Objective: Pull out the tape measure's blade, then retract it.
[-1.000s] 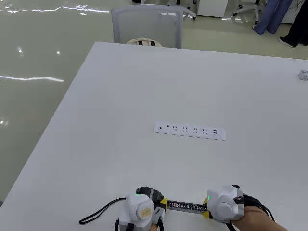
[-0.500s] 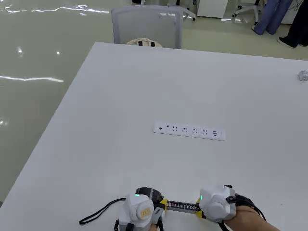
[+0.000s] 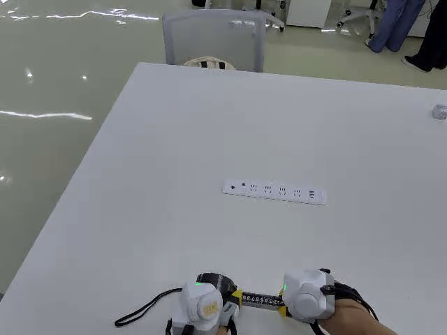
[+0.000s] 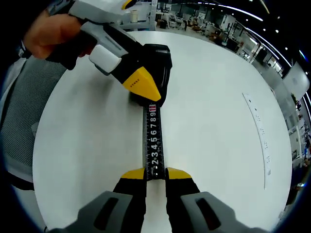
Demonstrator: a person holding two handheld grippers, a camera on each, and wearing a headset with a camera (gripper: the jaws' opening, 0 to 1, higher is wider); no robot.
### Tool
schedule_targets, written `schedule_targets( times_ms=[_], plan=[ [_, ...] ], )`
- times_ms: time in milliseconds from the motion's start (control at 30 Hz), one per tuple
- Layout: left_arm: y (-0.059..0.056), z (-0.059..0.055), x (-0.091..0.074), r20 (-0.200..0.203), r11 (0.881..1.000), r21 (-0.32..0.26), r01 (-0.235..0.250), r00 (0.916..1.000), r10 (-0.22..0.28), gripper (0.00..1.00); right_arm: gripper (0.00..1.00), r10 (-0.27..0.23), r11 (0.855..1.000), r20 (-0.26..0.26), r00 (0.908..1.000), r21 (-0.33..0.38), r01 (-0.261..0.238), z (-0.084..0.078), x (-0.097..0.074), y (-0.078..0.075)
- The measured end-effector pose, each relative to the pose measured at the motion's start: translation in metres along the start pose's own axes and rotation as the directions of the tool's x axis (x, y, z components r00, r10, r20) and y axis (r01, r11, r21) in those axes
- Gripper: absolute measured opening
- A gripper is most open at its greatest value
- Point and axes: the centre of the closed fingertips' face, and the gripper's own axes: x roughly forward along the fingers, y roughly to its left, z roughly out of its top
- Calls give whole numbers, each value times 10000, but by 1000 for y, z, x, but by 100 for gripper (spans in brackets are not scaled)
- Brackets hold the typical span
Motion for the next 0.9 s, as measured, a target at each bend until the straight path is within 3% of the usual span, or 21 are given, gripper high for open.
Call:
schedule_targets(
  times_ms=[900],
  plan=[
    [0,-1,0,-36,10000,8,33,10000,-33,62,14,-132,9997,292,9995,-192,138,27,13,1]
  ],
)
